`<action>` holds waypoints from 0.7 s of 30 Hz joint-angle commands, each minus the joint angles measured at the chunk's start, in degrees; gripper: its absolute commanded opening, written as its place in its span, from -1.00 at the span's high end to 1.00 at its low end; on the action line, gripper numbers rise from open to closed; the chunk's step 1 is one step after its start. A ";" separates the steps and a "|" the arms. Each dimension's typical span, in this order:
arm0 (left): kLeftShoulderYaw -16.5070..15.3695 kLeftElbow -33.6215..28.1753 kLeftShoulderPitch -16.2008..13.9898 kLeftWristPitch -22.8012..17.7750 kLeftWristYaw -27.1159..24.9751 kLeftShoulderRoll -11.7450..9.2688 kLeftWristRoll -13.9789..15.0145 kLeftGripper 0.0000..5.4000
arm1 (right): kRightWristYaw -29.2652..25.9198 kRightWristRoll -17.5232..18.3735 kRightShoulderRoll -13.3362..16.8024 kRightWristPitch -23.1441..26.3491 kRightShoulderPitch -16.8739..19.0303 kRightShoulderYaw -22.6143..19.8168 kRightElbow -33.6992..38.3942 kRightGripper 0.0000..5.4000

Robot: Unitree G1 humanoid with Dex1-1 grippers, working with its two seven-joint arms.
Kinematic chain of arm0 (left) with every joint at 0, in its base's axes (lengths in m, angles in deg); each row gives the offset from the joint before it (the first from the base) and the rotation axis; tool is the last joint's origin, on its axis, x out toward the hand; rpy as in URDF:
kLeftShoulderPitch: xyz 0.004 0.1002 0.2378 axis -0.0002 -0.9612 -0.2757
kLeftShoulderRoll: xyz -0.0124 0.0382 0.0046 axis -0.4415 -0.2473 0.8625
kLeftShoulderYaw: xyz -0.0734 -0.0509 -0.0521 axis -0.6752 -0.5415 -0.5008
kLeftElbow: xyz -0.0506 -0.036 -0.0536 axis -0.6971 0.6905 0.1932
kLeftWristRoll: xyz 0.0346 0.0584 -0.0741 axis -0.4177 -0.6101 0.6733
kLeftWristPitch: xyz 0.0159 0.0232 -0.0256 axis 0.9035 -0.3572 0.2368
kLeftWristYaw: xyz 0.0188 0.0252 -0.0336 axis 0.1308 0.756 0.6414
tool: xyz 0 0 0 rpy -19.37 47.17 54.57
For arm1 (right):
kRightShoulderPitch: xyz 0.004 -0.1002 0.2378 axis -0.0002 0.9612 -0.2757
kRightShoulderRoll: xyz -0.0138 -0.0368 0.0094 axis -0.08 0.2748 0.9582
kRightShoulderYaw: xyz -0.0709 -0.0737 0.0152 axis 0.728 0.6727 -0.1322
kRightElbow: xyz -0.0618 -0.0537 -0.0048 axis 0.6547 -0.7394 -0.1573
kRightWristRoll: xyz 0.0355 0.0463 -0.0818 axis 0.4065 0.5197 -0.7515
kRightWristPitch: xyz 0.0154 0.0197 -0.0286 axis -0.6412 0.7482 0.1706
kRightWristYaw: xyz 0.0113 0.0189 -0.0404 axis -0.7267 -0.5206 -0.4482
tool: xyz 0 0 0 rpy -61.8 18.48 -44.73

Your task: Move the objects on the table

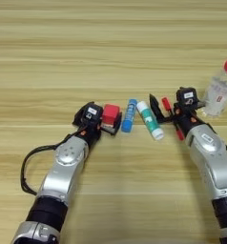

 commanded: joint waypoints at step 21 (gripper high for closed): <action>-0.46 -0.04 0.20 0.14 -0.21 -0.08 -0.06 -0.05 | 0.22 -0.04 -0.17 0.66 -0.35 0.04 0.68 -1.00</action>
